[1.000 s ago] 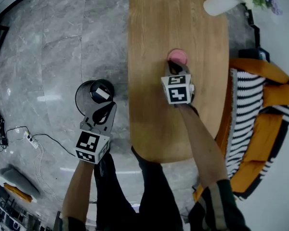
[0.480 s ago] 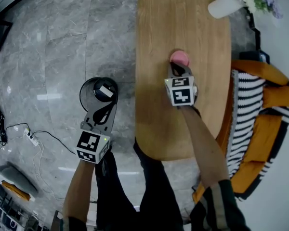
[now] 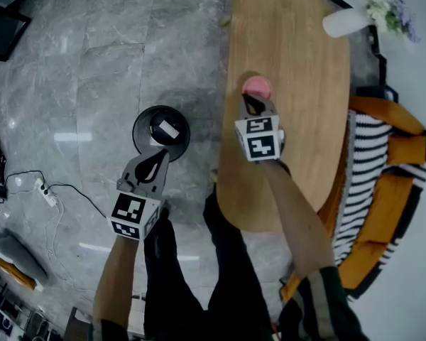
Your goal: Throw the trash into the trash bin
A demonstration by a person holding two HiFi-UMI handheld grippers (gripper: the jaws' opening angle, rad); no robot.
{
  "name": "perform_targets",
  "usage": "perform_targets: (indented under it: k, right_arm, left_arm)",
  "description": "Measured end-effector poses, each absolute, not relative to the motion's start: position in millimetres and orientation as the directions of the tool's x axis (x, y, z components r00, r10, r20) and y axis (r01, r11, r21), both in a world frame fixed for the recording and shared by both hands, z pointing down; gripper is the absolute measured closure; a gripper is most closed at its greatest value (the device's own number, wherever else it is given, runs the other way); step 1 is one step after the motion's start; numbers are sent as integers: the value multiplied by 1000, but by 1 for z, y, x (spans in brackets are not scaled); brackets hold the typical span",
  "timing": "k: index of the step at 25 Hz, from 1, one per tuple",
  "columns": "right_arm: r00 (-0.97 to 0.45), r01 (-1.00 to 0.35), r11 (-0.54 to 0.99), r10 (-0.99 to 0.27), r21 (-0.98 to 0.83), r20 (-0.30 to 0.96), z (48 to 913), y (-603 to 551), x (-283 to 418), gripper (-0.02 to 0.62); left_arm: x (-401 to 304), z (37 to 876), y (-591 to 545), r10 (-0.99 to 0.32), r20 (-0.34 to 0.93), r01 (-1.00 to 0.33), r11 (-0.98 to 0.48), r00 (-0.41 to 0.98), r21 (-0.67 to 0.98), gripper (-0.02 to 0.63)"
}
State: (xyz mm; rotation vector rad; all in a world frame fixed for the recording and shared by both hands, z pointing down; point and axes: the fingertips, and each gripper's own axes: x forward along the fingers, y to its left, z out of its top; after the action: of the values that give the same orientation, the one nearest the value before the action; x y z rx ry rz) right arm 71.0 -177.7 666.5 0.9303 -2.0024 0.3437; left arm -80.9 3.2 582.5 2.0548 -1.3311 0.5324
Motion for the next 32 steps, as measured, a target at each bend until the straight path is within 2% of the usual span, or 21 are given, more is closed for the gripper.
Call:
perform_targets:
  k: [7, 16, 32]
  right_arm:
    - [-395, -617, 779, -427, 109, 814, 672, -128, -9, 592]
    - [-430, -551, 833, -340, 56, 836, 709, -63, -82, 592]
    - [-408, -479, 876, -162, -59, 898, 879, 30, -147, 592]
  left_arm:
    - [-135, 585, 45, -684, 636, -933, -230, 357, 276, 607]
    - [-196, 602, 89, -695, 652, -948, -148, 302, 281, 607]
    - [-242, 691, 99, -736, 625, -956, -106, 261, 275, 606]
